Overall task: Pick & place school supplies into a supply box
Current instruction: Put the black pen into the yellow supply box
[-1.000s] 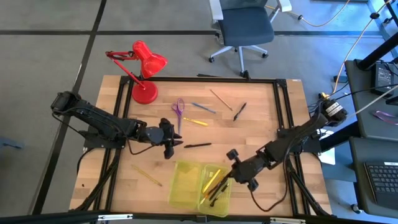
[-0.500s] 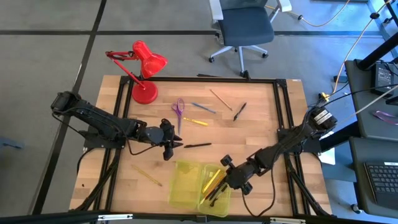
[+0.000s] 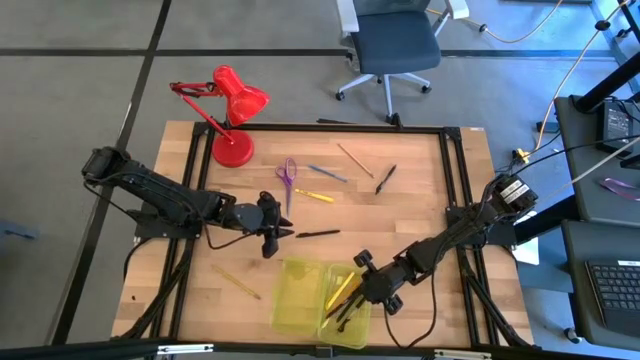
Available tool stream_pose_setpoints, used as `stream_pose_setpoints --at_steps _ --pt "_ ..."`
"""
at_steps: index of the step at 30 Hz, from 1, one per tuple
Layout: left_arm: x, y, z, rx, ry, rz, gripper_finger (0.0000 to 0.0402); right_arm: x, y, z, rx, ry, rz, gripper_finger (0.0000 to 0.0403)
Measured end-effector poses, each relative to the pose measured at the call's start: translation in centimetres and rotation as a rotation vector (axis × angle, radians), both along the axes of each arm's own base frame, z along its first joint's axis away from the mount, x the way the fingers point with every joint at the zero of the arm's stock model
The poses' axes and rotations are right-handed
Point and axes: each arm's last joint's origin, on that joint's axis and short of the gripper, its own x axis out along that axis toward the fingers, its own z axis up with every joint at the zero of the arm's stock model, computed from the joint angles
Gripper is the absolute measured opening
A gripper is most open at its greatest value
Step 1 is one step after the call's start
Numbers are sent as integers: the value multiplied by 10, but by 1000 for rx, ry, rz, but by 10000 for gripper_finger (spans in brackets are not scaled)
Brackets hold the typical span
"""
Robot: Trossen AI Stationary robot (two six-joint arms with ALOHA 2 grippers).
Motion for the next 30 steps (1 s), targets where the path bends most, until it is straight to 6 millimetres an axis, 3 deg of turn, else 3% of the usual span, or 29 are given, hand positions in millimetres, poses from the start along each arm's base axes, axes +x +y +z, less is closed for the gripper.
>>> stream_pose_setpoints --at_steps 12,23,30 --pt "0 -1 0 76 7 -83 99 -1 -1 2 -17 -7 24 102" --pt "3 -2 1 78 -26 -113 101 -21 -15 54 113 -22 -110 105" --pt "8 -3 8 64 -104 -110 99 -18 -38 64 157 7 -257 104"
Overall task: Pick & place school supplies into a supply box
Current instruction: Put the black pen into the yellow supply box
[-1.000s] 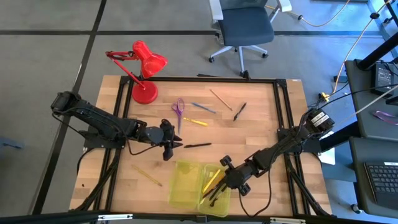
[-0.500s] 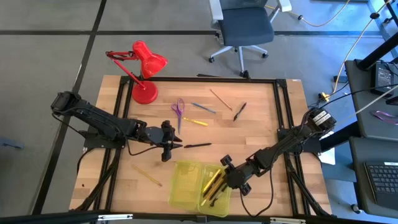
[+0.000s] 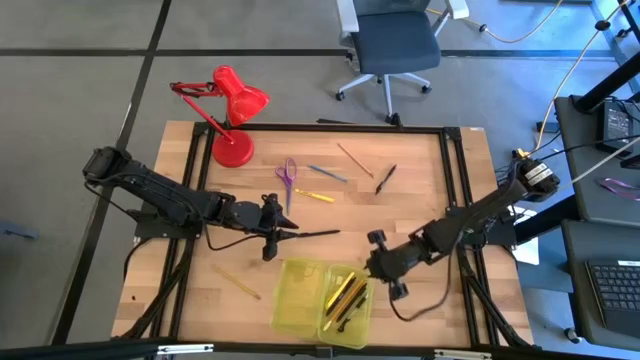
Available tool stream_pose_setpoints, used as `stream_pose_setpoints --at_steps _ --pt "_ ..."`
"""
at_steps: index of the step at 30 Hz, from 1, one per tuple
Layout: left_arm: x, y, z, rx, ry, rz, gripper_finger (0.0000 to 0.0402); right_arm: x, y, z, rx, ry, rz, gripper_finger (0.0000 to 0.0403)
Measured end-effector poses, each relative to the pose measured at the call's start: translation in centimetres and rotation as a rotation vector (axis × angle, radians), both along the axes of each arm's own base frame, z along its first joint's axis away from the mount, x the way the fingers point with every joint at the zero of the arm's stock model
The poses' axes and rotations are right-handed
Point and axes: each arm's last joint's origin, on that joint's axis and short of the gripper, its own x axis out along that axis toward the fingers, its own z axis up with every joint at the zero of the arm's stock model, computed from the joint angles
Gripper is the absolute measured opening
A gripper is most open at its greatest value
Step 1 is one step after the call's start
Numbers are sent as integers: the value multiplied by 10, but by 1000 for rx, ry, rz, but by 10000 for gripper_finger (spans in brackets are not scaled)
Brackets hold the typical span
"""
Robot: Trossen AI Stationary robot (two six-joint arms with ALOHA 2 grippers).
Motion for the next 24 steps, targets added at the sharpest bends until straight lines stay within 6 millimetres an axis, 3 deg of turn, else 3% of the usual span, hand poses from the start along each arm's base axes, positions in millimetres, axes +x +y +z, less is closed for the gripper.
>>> stream_pose_setpoints --at_steps 7,12,18,24 --pt "-1 -1 -1 -11 13 -26 113 3 -8 -1 -8 18 -31 107" --pt "-1 -1 -1 8 14 -46 155 2 -9 -6 -3 -1 -28 107" --pt "-1 -1 -2 74 24 -74 225 -16 -27 -19 79 -67 -102 107" --pt "1 1 -6 85 43 -41 237 -32 -42 -16 167 -197 -140 107"
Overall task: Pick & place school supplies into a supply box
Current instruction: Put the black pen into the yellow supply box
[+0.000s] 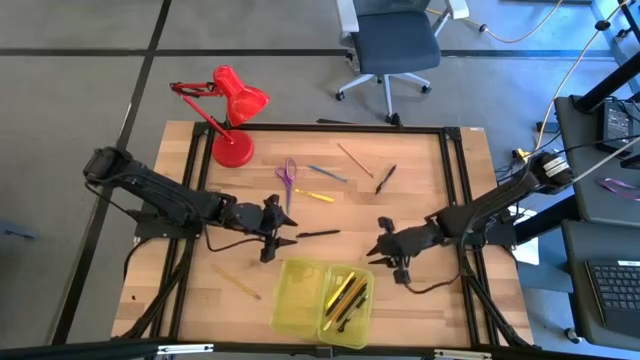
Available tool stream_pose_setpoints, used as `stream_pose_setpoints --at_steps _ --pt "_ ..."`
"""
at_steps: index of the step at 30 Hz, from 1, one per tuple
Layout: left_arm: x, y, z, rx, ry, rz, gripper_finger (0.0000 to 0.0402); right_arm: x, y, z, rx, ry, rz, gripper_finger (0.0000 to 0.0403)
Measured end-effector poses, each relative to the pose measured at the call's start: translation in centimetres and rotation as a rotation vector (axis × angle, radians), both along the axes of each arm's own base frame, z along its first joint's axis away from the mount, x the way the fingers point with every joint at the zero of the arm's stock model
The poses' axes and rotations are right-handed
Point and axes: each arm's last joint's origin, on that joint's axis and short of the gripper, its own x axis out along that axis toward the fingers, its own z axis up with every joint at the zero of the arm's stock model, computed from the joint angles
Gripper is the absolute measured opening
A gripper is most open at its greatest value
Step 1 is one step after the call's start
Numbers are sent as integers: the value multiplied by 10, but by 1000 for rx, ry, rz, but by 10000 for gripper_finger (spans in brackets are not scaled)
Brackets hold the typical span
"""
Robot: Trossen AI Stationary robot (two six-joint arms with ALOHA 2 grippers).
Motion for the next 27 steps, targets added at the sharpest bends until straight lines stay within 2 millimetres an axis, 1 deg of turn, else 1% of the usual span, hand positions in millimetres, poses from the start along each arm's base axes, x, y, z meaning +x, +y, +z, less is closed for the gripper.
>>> stream_pose_setpoints --at_steps 2,4,8,14,20,27 --pt "3 6 -5 12 17 54 232 -4 -4 0 9 -35 -6 107" --pt "7 10 -12 26 49 66 227 -6 -8 -2 4 -63 -6 107" --pt "15 19 -28 59 108 78 221 -8 -16 -9 2 -60 -35 107" --pt "29 34 -53 23 205 99 219 -8 -23 -15 0 -58 -65 107" --pt "43 37 -75 17 262 53 219 -8 -25 -16 0 -60 -71 107" --pt "45 36 -97 20 333 36 213 -8 -25 -17 -3 -54 -66 107"
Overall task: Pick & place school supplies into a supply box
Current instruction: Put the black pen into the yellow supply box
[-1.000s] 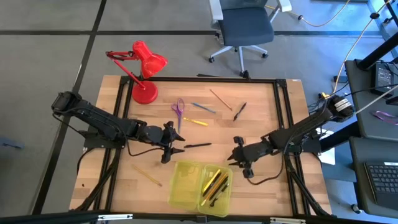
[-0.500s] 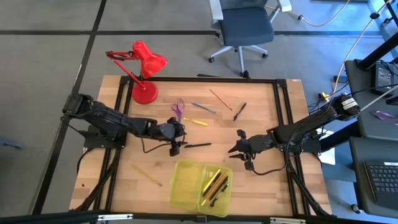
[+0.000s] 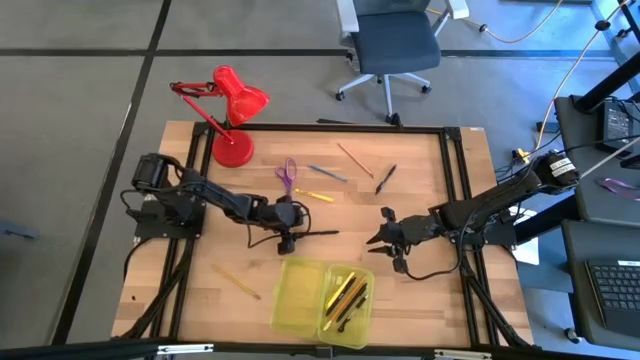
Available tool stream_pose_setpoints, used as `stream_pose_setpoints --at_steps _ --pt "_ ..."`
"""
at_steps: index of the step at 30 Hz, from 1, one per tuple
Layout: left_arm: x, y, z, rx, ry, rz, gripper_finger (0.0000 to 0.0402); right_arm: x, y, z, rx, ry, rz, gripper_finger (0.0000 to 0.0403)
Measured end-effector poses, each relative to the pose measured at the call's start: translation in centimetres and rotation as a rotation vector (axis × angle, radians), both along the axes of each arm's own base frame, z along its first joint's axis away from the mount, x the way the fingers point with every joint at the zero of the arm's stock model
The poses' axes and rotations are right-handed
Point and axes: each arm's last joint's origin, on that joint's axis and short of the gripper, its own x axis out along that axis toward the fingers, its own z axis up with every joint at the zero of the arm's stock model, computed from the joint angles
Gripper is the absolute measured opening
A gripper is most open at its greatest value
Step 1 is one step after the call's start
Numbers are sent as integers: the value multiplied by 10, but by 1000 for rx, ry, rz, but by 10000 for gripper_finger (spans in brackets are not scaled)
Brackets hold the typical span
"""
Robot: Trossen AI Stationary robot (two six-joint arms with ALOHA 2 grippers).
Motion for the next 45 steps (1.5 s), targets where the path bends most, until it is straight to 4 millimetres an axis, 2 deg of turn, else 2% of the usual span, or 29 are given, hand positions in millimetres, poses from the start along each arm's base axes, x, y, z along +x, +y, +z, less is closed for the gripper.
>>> stream_pose_setpoints --at_steps 8,24,33,37,40,45 --pt "1 0 -5 66 18 -44 181 -1 0 -1 -6 13 1 107" --pt "0 -1 -7 45 34 -101 31 -2 -1 -3 -15 36 0 107" --pt "4 -2 5 34 14 -110 35 -2 -1 -3 -14 36 0 107" --pt "13 -3 25 16 -75 -122 27 -2 -1 -3 -14 36 -1 107" --pt "15 -6 32 -5 -95 -148 25 -2 -1 -3 -14 36 -1 107" --pt "22 -19 53 -19 -175 -241 25 -2 -1 -3 -15 39 -1 107"
